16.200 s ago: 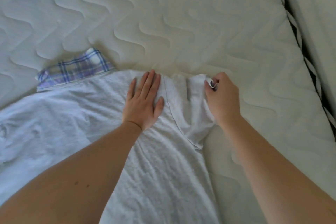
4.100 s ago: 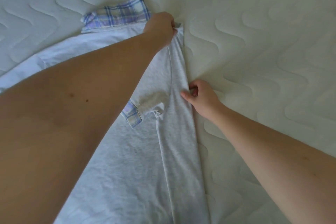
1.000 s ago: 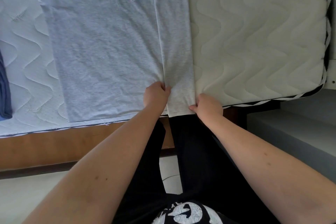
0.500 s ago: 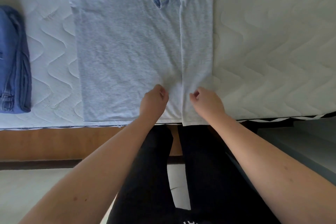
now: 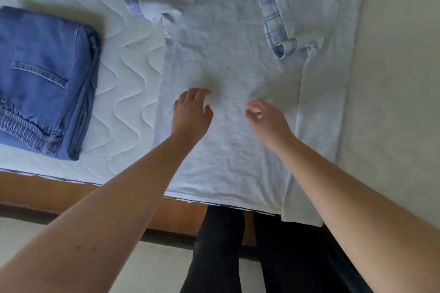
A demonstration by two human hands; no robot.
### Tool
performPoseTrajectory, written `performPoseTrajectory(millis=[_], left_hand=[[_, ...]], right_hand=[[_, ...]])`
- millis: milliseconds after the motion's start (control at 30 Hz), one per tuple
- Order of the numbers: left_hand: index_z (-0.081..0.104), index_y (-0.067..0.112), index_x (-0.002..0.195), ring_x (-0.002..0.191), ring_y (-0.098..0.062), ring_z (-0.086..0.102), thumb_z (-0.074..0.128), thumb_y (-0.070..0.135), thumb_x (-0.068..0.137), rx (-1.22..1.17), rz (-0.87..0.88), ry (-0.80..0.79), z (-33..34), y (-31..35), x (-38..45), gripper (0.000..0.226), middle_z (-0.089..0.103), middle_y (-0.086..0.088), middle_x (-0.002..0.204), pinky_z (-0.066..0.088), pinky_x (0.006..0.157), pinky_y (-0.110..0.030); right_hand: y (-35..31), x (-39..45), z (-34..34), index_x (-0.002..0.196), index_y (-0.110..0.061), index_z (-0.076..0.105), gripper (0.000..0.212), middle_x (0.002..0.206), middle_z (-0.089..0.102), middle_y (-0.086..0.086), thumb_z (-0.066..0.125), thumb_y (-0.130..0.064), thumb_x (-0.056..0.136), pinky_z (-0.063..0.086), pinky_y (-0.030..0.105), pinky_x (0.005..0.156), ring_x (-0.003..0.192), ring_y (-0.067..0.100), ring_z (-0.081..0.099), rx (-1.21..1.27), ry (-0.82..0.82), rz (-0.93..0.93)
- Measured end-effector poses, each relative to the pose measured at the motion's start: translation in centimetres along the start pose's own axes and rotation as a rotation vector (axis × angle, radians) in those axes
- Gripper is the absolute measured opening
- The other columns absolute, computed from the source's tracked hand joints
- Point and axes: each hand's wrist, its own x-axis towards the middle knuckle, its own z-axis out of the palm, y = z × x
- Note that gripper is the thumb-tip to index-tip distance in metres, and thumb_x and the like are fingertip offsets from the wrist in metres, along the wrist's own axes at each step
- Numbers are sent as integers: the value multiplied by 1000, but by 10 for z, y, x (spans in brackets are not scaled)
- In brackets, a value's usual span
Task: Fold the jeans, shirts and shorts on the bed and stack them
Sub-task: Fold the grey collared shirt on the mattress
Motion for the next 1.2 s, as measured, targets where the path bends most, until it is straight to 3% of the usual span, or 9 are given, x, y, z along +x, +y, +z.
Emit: performPoseTrajectory(millis=[233, 300, 400, 533, 733, 900, 1033, 1133, 1200], left_hand=[[43, 11, 146, 144, -26, 31, 51, 17, 95, 95, 75, 75, -10, -31, 63, 52, 39, -9, 153, 22, 117, -38], [38, 10, 149, 147, -26, 25, 47, 20, 97, 105, 92, 73, -10, -32, 86, 53, 33, -10, 158, 18, 120, -38], [30, 13, 154, 150, -21, 19, 38, 27, 103, 123, 83, 99, -4, -34, 110, 53, 26, -5, 162, 10, 122, -36], [18, 17, 157, 152, -16, 9, 26, 35, 104, 199, 99, 98, 12, -43, 113, 57, 13, -1, 165, -14, 119, -26], [27, 12, 154, 150, -21, 18, 26, 35, 100, 200, 107, 82, 17, -46, 120, 60, 23, -6, 162, -2, 123, -33], [32, 9, 152, 149, -23, 22, 29, 35, 98, 202, 108, 73, 17, -45, 121, 60, 27, -9, 161, 8, 123, -38], [30, 9, 153, 150, -22, 19, 28, 36, 98, 223, 104, 58, 19, -45, 122, 61, 25, -8, 161, 8, 123, -40], [29, 9, 153, 150, -22, 18, 30, 37, 97, 238, 105, 60, 21, -47, 123, 62, 24, -9, 161, 9, 123, -41], [30, 8, 153, 150, -22, 18, 30, 37, 97, 246, 112, 71, 24, -48, 124, 62, 24, -9, 161, 10, 123, -42]], right_hand=[[-34, 54, 19, 131, -21, 57, 35, 112, 62, -10, 53, -25, 97, 35, -3, 66, 92, 4, 57, 147, -3, 14], [-46, 72, 25, 131, -23, 57, 35, 117, 63, -10, 53, -25, 96, 42, 6, 81, 101, 7, 59, 227, -17, 30], [-67, 102, 32, 126, -18, 60, 32, 119, 65, -2, 48, -16, 97, 47, 33, 99, 107, 14, 62, 369, -9, 55], [-99, 144, 30, 125, -13, 59, 30, 106, 64, 0, 46, -11, 98, 46, 32, 92, 96, 12, 61, 498, -16, 50], [-138, 203, 18, 113, -20, 58, 18, 99, 63, 1, 50, -12, 99, 45, 21, 77, 92, 10, 63, 652, -28, 97], [-150, 243, 3, 128, -11, 58, 33, 112, 66, 2, 47, -12, 97, 45, 34, 103, 113, 16, 62, 427, 21, 19], [-152, 256, -7, 139, -10, 51, 42, 127, 62, 0, 44, -11, 98, 38, 6, 93, 118, 13, 56, 80, 90, -250], [-149, 267, -14, 145, -5, 43, 47, 144, 49, 11, 44, -9, 97, 33, 30, 112, 134, 24, 44, -272, 215, -477], [-145, 275, -16, 148, -5, 38, 51, 153, 38, 11, 42, -13, 98, 23, 35, 118, 142, 26, 34, -515, 295, -531]])
